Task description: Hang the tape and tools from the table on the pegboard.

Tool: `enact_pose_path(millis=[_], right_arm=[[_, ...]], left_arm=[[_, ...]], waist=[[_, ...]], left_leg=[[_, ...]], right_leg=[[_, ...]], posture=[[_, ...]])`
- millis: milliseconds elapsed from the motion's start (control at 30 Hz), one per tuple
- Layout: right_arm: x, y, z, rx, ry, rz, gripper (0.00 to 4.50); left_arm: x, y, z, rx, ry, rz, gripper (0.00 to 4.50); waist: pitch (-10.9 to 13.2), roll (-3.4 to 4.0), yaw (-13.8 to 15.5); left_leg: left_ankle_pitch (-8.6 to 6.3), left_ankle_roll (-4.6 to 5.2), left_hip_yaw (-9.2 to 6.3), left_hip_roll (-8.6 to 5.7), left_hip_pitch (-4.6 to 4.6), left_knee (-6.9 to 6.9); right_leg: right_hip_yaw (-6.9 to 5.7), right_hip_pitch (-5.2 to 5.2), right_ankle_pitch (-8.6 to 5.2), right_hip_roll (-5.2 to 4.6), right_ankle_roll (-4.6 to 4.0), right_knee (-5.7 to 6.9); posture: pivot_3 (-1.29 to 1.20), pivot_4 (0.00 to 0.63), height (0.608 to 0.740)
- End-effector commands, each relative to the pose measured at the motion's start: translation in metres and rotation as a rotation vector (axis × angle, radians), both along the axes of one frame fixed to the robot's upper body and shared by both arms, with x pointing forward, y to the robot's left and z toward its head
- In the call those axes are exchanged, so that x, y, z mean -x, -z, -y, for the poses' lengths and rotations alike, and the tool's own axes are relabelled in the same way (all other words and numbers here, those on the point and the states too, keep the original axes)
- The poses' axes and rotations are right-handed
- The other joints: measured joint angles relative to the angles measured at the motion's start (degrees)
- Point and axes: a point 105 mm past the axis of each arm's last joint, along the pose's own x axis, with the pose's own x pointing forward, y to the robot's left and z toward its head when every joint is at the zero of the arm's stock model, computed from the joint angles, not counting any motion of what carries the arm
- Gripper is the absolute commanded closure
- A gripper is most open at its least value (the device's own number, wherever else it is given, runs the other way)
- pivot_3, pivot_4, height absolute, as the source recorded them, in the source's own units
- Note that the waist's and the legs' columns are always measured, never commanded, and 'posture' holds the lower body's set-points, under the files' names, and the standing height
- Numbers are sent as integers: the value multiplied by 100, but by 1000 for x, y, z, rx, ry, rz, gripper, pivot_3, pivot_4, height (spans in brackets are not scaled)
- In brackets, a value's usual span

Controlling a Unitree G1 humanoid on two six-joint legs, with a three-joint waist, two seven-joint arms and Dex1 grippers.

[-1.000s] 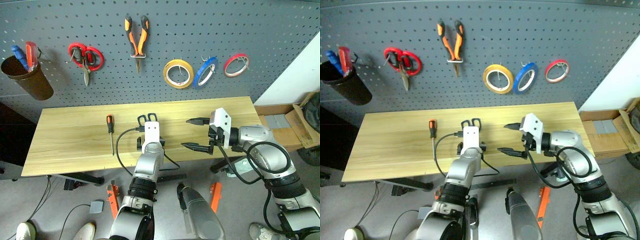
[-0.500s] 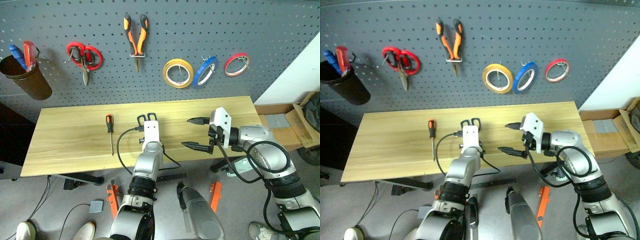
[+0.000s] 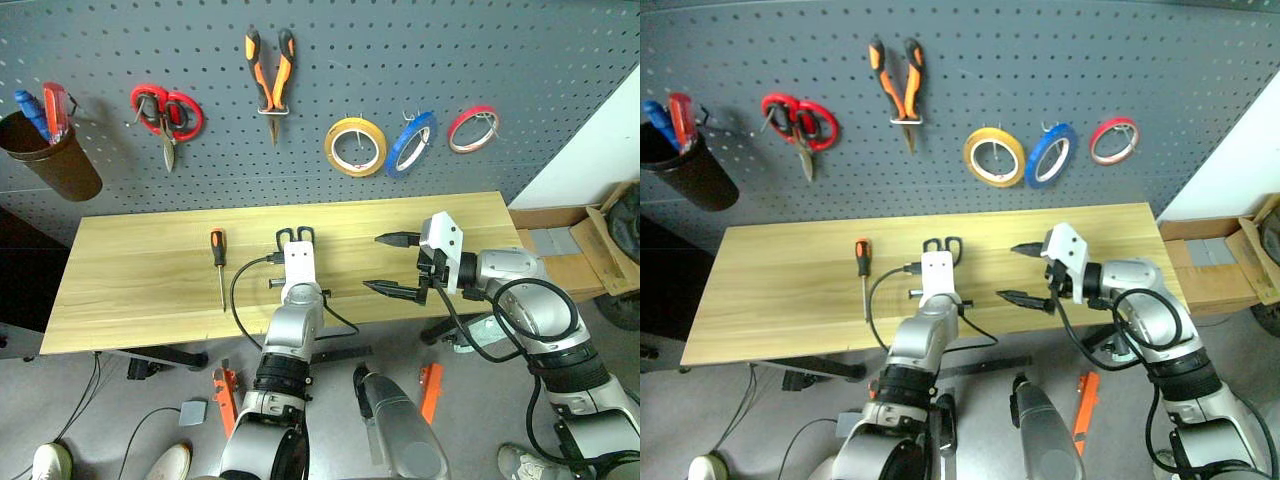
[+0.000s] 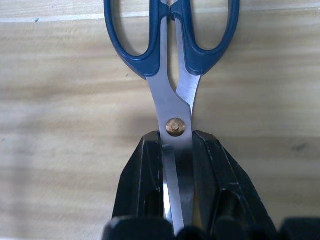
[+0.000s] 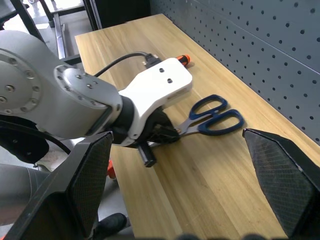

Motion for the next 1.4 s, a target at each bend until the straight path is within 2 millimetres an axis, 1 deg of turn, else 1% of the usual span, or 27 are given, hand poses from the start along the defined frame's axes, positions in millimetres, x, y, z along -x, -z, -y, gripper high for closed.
enact_pose_path(millis=[33, 100, 167, 200, 233, 267, 333, 400, 467, 500, 533, 567, 633, 667, 767, 867, 933, 1033, 1100, 1167, 1233, 1400], right_arm=[[10, -16, -2, -62, -46, 36, 0], [12, -18, -3, -79, -53, 30, 0], [17, -24, -4, -104, -61, 28, 0], [18, -28, -5, -123, -58, 29, 0], [19, -32, -5, -141, -53, 29, 0], [19, -35, -6, -157, -47, 29, 0], [19, -42, -9, -184, -37, 37, 0], [18, -46, -11, -207, -24, 51, 0], [15, -55, -15, -237, 14, 117, 0], [15, -58, -16, -250, 27, 140, 0], [16, -65, -20, -293, 44, 148, 0], [16, -69, -22, -322, 53, 147, 0], [24, -79, -33, -409, 41, 138, 0], [26, -82, -37, -432, 33, 131, 0], [26, -88, -41, -479, 31, 119, 0], [22, -94, -44, -511, 39, 125, 0], [19, -96, -45, -518, 45, 133, 0], [15, -97, -46, -515, 56, 150, 0], [13, -98, -45, -512, 61, 156, 0], [11, -98, -44, -508, 72, 161, 0], [10, -97, -42, -506, 82, 164, 0], [7, -95, -41, -496, 103, 169, 0]], left_arm=[[8, -15, -10, -54, 31, 62, 3991], [11, -25, -16, -86, 50, 106, 3991], [17, -48, -25, -141, 76, 216, 3991], [20, -65, -29, -208, 109, 304, 3991], [25, -76, -31, -269, 139, 367, 3991], [29, -83, -33, -315, 159, 407, 3991], [41, -84, -41, -395, 181, 445, 3991], [53, -77, -50, -430, 177, 438, 3991], [71, -74, -62, -473, 172, 450, 3991], [77, -74, -65, -492, 173, 456, 3991], [87, -76, -74, -516, 150, 466, 3991], [93, -78, -79, -532, 133, 472, 3991], [106, -93, -94, -597, 93, 516, 3991], [108, -99, -98, -621, 82, 538, 3991], [102, -121, -106, -680, 57, 611, 3991], [90, -139, -108, -735, 59, 678, 3991], [82, -147, -106, -761, 69, 713, 3991], [78, -149, -108, -764, 64, 726, 3991], [77, -149, -115, -758, 33, 722, 3991], [75, -151, -126, -759, -6, 717, 3991], [72, -152, -133, -755, -26, 712, 3991], [58, -161, -138, -753, -9, 725, 3991]], waist=[[0, 0, 3], [0, 1, 11], [0, 0, 17], [-1, 1, 17], [-2, 2, 27], [-4, 0, 34], [-15, 5, 44], [-39, 10, 50], [-51, 5, 73], [-56, 1, 77], [-56, 1, 99], [-60, -6, 106], [-70, -10, 162], [-79, -13, 179], [-126, -8, 295], [-161, -20, 366], [-193, -24, 380], [-242, -26, 395], [-244, -27, 390], [-245, -28, 396], [-245, -28, 413], [-251, -27, 468]], left_leg=[[0, 0, 0, 2, -1, -4], [0, -1, -5, 3, -5, -8], [0, -1, -7, 2, -9, -7], [0, -1, -7, 3, -12, -7], [0, -2, -7, 3, -14, -7], [0, -2, -7, 2, -13, -7], [1, -3, -8, 4, -12, -5], [1, -3, -4, 4, -10, -4], [0, -3, -2, 5, -10, -5], [0, -3, 1, 5, -12, -4], [0, -4, 1, 8, -13, -5], [0, -4, -1, 9, -14, -5], [-1, -4, -3, 13, -17, -5], [-1, -4, -7, 15, -19, -5], [-1, -6, -9, 17, -19, -5], [-1, -6, 0, 14, -20, 3], [0, -4, 6, 15, -21, 5], [1, -2, 21, 18, -20, 6], [0, -2, 29, 19, -20, 4], [0, -2, 27, 19, -20, 2], [0, -2, 21, 18, -20, 2], [2, -2, 15, 21, -13, 8]], right_leg=[[0, -2, 4, 1, 7, 1], [-5, -7, 4, 2, 8, 3], [-7, -9, 4, 2, 10, 4], [-7, -11, 5, 1, 10, 5], [-6, -12, 5, 1, 10, 5], [-6, -12, 5, -1, 11, 7], [-6, -11, 6, -1, 11, 8], [-5, -10, 6, -6, 11, 7], [-5, -10, 5, -11, 11, 6], [-5, -14, 5, -11, 11, 5], [-6, -15, 5, -11, 10, 4], [-7, -17, 5, -11, 9, 5], [-9, -21, 4, -10, 5, 6], [-12, -23, 2, -10, 1, 8], [-19, -22, -12, -10, -26, 7], [-24, -11, -12, -18, -26, 1], [-22, -6, -7, -32, -19, 0], [-19, -3, 3, -49, 2, -3], [-17, -5, 10, -51, 19, -2], [-21, -7, 9, -48, 20, 2], [-27, -8, 9, -39, 19, 7], [-29, -4, 16, -19, 20, 19]], posture=[[-171, 343, 740], [-160, 324, 740], [-151, 311, 740], [-142, 298, 740], [-137, 292, 740], [-132, 286, 740], [-117, 274, 740], [-101, 263, 740], [-89, 254, 740], [-82, 250, 740], [-75, 246, 740], [-66, 243, 740], [-49, 237, 740], [-40, 233, 740], [-24, 227, 740], [-17, 222, 740], [-20, 223, 740], [-28, 223, 740], [-38, 221, 740], [-38, 222, 740], [-38, 223, 740], [-40, 226, 740]])
